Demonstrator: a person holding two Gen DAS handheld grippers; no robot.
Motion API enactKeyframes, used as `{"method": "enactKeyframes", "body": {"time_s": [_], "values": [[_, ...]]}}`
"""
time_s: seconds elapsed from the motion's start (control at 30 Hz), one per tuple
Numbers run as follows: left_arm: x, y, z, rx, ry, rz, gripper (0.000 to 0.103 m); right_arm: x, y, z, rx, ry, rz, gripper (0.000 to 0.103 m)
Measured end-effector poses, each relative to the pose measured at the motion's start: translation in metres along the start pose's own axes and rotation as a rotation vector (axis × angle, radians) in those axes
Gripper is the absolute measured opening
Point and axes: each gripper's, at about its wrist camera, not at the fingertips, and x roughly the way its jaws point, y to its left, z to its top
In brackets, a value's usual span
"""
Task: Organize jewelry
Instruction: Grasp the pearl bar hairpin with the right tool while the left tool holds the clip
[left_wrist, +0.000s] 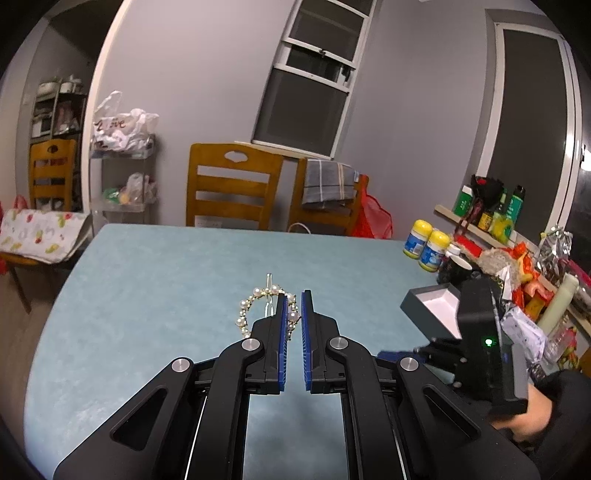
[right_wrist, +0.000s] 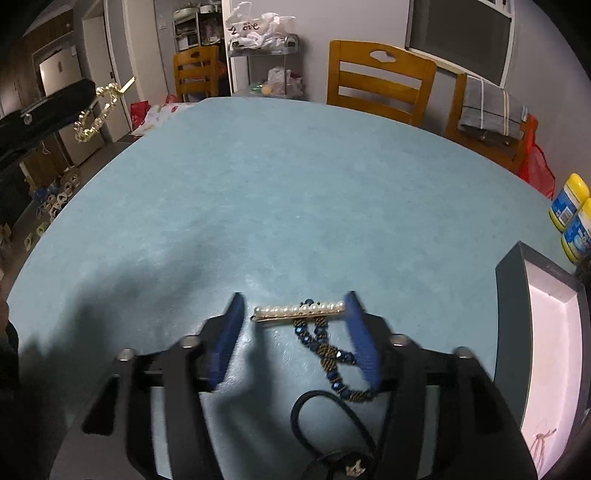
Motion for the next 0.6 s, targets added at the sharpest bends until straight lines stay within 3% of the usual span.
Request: {"method": "enactKeyframes", "body": {"time_s": [0.1, 0.5, 0.6], "values": [[-0.002, 0.000, 0.001, -0.004, -0.003, -0.010, 0.007, 0.004, 0.001, 0.001, -0.030, -0.009, -0.005, 0.079], [-0.001, 0.008, 0.002, -0.020, 0.004, -0.022, 0.007, 0.021, -0.005, 0.000, -0.025, 0.014, -0.020, 0.079], [-0.001, 0.008, 0.003, -0.018, 0.004, -0.024, 0.007, 0.020, -0.004, -0.001, -0.029, 0.010, -0.011, 0.075]]}}
